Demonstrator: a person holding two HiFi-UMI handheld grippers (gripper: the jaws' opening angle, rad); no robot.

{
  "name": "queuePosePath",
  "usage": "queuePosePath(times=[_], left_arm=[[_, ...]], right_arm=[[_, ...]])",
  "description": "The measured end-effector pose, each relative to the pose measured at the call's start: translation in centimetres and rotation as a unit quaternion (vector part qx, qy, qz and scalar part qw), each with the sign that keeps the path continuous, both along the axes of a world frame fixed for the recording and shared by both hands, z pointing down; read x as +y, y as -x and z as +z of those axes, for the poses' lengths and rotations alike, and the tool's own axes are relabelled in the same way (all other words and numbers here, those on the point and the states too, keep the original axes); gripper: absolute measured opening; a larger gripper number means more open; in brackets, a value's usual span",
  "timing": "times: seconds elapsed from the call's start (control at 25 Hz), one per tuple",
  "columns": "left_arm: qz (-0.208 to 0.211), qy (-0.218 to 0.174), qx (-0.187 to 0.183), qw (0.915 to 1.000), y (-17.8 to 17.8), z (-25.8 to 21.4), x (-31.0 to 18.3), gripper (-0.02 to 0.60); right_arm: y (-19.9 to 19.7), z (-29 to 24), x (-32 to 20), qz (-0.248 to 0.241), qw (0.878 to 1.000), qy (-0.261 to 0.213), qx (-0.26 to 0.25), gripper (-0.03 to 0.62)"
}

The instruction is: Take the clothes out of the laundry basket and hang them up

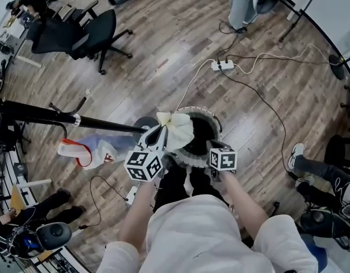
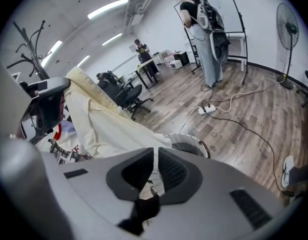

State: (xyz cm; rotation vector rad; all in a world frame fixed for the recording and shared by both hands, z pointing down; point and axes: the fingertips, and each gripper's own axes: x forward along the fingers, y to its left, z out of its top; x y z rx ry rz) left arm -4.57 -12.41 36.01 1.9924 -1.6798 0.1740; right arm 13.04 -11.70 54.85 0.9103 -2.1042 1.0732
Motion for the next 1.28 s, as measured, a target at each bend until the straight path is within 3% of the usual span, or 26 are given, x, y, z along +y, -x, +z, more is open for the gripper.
queuePosePath(times=[0.28,0.6,0.8,1.04,1.28], left_arm=[[0.035,-0.048,-0.025,0.9979,1.5,-4.5,1.8,0.026],[0.073,-0.103,-0.034,0.9914,2.6,-9.8,3.9,0.026],[0.099,-0.129,-0.035,0.9861,3.1,-12.6,5.3,0.026],[0.131,-0.157,-0.031,0.9784,3.3,-15.6,7.2,0.026],[0.135,-0.179,-0.026,0.9743,4.5,-17.2,8.3,0.026]], right_arm=[[5.4,-5.4,-3.2,-0.097,0.99,-0.105,-0.015,0.032],[10.9,-11.3,-5.7,-0.195,0.958,-0.207,-0.032,0.008],[14.0,-13.3,-5.2,-0.28,0.93,-0.235,-0.044,0.009],[17.4,-12.8,-2.8,-0.379,0.888,-0.258,-0.025,0.121],[20.2,-12.2,0.9,-0.47,0.845,-0.252,-0.03,0.234]])
